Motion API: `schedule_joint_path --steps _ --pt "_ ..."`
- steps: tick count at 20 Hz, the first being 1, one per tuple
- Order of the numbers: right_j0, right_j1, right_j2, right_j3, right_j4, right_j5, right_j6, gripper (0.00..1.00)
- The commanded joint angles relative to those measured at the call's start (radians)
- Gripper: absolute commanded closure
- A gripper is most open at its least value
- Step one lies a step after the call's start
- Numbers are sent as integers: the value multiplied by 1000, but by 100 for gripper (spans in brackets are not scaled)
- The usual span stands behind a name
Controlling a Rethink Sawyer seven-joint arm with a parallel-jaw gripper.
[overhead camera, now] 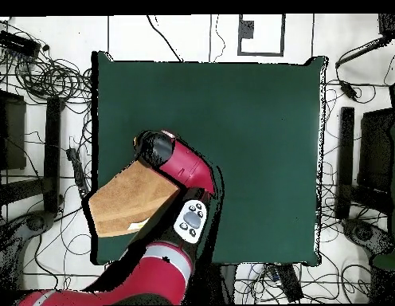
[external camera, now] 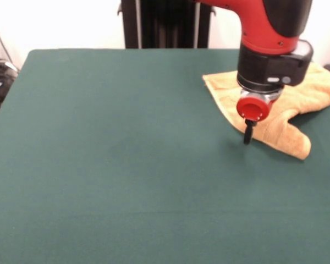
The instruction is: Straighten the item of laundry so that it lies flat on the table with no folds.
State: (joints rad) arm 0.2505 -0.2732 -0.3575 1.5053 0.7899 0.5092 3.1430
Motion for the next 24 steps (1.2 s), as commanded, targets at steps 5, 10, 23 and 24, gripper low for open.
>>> schedule_joint_path --steps 5,10,23,24 --pt "46 49 124 -10 88 86 329 0" --pt "39 76 192 35 131 -19 262 0" --pt "54 -12 227 157 195 -28 235 0" --pt "52 -17 229 162 195 -29 228 0"
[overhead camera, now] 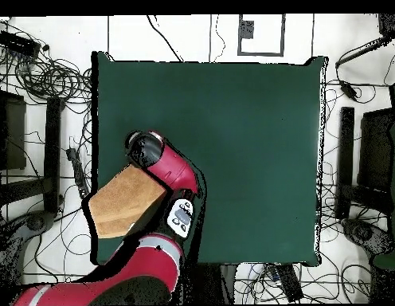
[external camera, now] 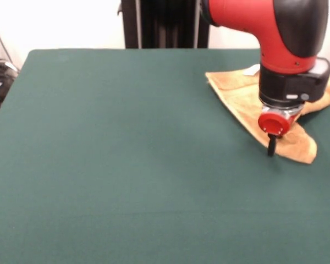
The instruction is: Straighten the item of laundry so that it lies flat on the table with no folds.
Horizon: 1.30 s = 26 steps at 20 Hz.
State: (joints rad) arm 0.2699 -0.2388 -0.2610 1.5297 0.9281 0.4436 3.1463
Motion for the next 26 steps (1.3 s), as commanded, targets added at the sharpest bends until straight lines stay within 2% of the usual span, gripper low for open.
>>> schedule_joint_path --steps 1,5,7,8,11,13,18,24,26 --pt "29 -49 135 137 57 29 217 0" --pt "2 2 157 111 47 -33 171 0" --pt "30 35 90 66 -10 25 189 0" --pt "39 45 71 54 -30 28 178 100" --pt "51 49 46 47 -61 32 151 100" --pt "28 26 75 69 -59 29 120 100" --pt "36 35 23 55 -85 70 153 100" --pt "-13 5 -49 42 -177 147 93 100" --pt "-35 -29 -71 48 -215 187 74 100"
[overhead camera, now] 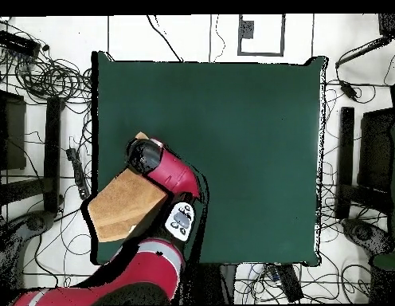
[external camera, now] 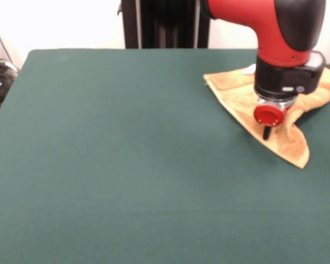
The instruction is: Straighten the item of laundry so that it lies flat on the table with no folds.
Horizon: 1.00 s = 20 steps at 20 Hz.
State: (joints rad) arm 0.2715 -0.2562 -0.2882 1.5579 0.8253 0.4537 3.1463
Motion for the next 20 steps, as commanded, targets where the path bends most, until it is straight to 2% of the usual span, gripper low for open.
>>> schedule_joint_path --steps 1,4,7,13,15,18,19,20 --pt "-44 -40 -56 25 -134 216 68 100" --pt "-50 -107 -93 28 -188 306 77 100" --pt "-59 -133 -93 38 -216 311 78 100" --pt "-97 -73 -15 44 -204 160 77 100" --pt "-81 -48 -21 30 -203 140 113 100" --pt "-63 -31 -50 0 -239 166 108 100" --pt "-55 -25 -63 -12 -249 172 111 0" --pt "-62 -32 -51 -9 -253 180 94 0"
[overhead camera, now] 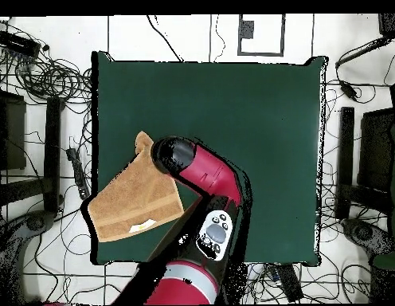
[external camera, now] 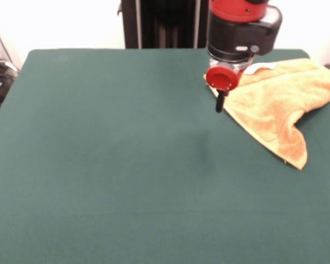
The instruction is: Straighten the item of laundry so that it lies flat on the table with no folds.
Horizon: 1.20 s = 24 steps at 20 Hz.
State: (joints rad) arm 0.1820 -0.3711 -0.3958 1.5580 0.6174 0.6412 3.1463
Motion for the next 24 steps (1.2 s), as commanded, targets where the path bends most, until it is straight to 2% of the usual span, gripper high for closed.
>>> schedule_joint_path --steps 1,6,13,15,24 --pt "17 70 76 -1 -45 -3 73 0" --pt "2 52 85 4 -28 10 102 0" --pt "-15 31 43 -16 -85 47 46 0" --pt "-18 -1 44 -6 -93 63 40 0" --pt "29 -101 29 57 -92 91 142 0"
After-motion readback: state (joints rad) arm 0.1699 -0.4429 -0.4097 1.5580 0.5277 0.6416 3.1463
